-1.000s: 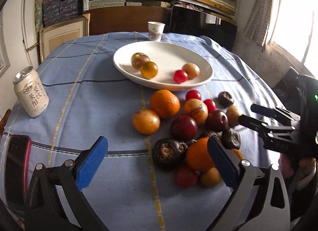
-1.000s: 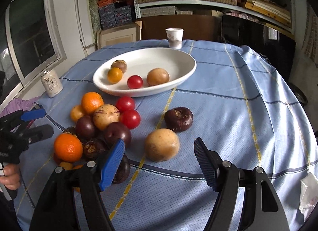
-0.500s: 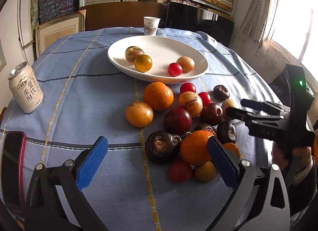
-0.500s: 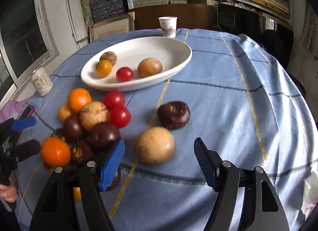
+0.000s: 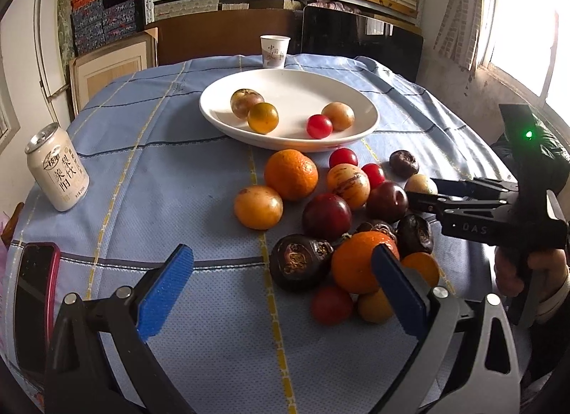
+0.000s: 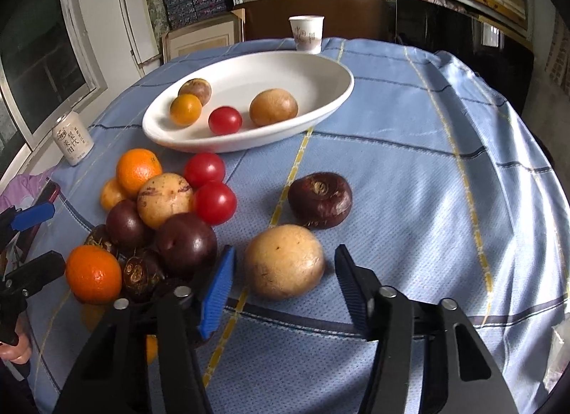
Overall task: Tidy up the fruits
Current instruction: 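Grasp the pale tan fruit with the right tool while the left tool grasps a mandarin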
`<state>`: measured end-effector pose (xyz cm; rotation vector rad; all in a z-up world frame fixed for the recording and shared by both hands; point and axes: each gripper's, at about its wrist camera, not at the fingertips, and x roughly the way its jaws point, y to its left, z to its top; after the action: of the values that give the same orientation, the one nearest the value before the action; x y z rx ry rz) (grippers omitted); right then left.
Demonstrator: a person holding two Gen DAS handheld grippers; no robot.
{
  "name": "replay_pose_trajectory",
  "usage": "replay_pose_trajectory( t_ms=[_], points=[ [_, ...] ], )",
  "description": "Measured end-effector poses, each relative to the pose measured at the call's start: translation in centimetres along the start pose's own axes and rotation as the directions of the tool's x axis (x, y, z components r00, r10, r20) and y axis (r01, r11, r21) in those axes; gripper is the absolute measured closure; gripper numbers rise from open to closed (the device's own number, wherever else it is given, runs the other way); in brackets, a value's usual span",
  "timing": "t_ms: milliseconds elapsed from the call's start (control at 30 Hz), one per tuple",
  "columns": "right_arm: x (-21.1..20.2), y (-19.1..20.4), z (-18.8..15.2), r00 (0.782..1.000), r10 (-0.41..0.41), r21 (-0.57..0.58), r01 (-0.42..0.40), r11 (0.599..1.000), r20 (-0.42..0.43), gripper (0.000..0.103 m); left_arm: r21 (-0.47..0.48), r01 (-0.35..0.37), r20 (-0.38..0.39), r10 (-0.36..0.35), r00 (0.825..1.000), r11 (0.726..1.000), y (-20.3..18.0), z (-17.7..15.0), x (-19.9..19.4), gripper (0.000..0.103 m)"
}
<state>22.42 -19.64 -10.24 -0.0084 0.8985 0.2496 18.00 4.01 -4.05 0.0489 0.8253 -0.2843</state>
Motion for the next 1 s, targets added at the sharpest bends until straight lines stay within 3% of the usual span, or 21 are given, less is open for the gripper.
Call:
replay_pose_trajectory(
  t_ms=[167, 367, 633, 900, 967, 1000],
  points=[
    [-0.1, -0.2, -0.1, 1.000, 0.018, 0.013, -0.018, 1.000, 0.001, 0.058, -0.008, 0.009, -0.003, -0.009, 1.000, 1.000, 0.1, -0.1, 0.0, 0.005],
    [-0.7, -1.1, -0.1, 0.999, 0.021, 0.062, -0.023, 0.998, 0.024, 0.059, -0.001, 0.021, 0.001, -0.021, 1.000, 1.000, 0.1, -0.2, 0.0, 0.005],
    [-1.5, -1.6, -0.1, 0.998, 0.026, 0.101, -0.031, 0.994, 0.050, 0.059, 0.072, 0.178, 0.042, -0.182, 0.982, 0.981, -1.7, -0.3, -1.1, 0.005],
    [-2.1, -0.8, -0.2, 0.998, 0.034, 0.073, -0.038, 0.997, 0.061, 0.059, 0.072, 0.171, 0.012, -0.173, 0.985, 0.983, -2.9, 0.1, 0.2, 0.005],
    [-2.1, -0.9, -0.2, 0.998, 0.038, 0.079, -0.042, 0.996, 0.059, 0.059, 0.058, 0.178, 0.004, -0.178, 0.984, 0.982, -3.0, 0.3, 0.6, 0.008],
    [-2.1, -1.0, -0.2, 0.998, 0.039, 0.083, -0.044, 0.996, 0.058, 0.059, 0.055, 0.181, -0.001, -0.181, 0.984, 0.982, -3.0, 0.3, 0.7, 0.014]
  ],
)
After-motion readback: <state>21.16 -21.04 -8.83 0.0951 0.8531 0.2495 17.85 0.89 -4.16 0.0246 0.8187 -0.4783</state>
